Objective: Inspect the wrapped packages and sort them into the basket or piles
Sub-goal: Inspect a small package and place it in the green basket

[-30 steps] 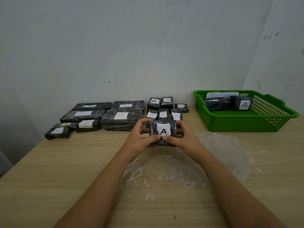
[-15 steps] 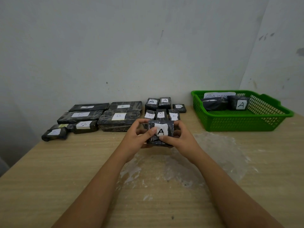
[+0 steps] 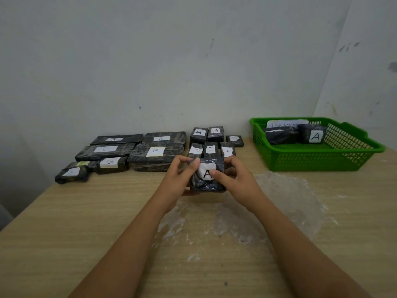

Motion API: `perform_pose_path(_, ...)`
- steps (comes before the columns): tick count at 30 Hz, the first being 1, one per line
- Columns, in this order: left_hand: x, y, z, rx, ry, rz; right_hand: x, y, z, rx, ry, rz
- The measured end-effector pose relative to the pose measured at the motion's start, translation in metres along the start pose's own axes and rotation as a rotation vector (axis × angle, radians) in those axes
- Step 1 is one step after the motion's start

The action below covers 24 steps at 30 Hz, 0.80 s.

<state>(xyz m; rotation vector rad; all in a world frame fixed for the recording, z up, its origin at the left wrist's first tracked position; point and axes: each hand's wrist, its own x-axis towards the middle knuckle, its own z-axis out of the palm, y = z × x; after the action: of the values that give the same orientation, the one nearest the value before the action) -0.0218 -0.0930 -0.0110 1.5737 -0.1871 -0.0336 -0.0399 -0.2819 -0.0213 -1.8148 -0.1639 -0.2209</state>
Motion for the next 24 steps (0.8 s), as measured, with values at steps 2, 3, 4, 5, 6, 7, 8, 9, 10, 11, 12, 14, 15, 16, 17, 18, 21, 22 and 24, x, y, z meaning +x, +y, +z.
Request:
perform_pose_path(2,-0.001,0.0,0.0,0.015,0.009,0.004,0.0,0.002,0.0,0.013,-0.016,0.034)
perform_pose_path(3,-0.001,-0.001,0.001,0.03,0.007,0.015,0.0,0.002,0.001,0.023,-0.022,0.052)
perform_pose_path(4,-0.002,-0.001,0.001,0.045,-0.001,0.03,0.0,0.001,0.001,0.031,-0.023,0.068)
perform_pose_path(5,-0.002,-0.002,0.002,0.058,-0.007,0.044,-0.001,0.001,0.002,0.031,-0.02,0.081)
perform_pose_path(6,-0.001,-0.003,0.002,0.069,-0.011,0.057,0.0,0.002,0.002,0.028,-0.019,0.09)
perform_pose_path(7,0.0,-0.004,0.002,0.08,-0.011,0.063,0.0,0.003,0.004,0.028,-0.02,0.091)
perform_pose_path(8,0.002,-0.005,0.002,0.092,-0.012,0.065,0.0,0.003,0.005,0.032,-0.021,0.082)
perform_pose_path(9,0.002,-0.006,0.001,0.102,-0.013,0.067,0.0,0.002,0.006,0.037,-0.016,0.071)
perform_pose_path(10,0.002,-0.006,0.0,0.105,-0.021,0.067,-0.001,0.001,0.006,0.048,-0.01,0.061)
perform_pose_path(11,0.002,-0.006,-0.001,0.101,-0.039,0.063,-0.001,0.001,0.006,0.054,-0.005,0.051)
perform_pose_path(12,0.002,-0.006,-0.002,0.104,-0.065,0.056,-0.001,0.0,0.006,0.053,0.0,0.044)
perform_pose_path(14,0.002,-0.008,-0.004,0.123,-0.105,0.045,-0.001,-0.001,0.005,0.043,0.011,0.039)
perform_pose_path(15,0.002,-0.008,-0.004,0.128,-0.105,0.046,0.0,0.0,0.005,0.046,0.013,0.044)
perform_pose_path(16,0.002,-0.007,-0.003,0.122,-0.094,0.049,0.0,0.002,0.004,0.058,0.012,0.057)
perform_pose_path(17,0.002,-0.007,-0.002,0.106,-0.077,0.049,0.001,0.003,0.004,0.074,0.005,0.074)
perform_pose_path(18,0.002,-0.007,-0.001,0.092,-0.056,0.051,0.002,0.004,0.003,0.084,-0.008,0.087)
perform_pose_path(21,0.003,-0.009,0.001,0.117,-0.002,0.056,0.004,0.007,0.003,0.066,-0.063,0.108)
perform_pose_path(22,0.003,-0.011,0.001,0.132,0.009,0.057,0.004,0.008,0.003,0.051,-0.067,0.107)
perform_pose_path(24,0.004,-0.015,0.001,0.169,0.019,0.054,0.005,0.009,0.004,0.04,-0.051,0.105)
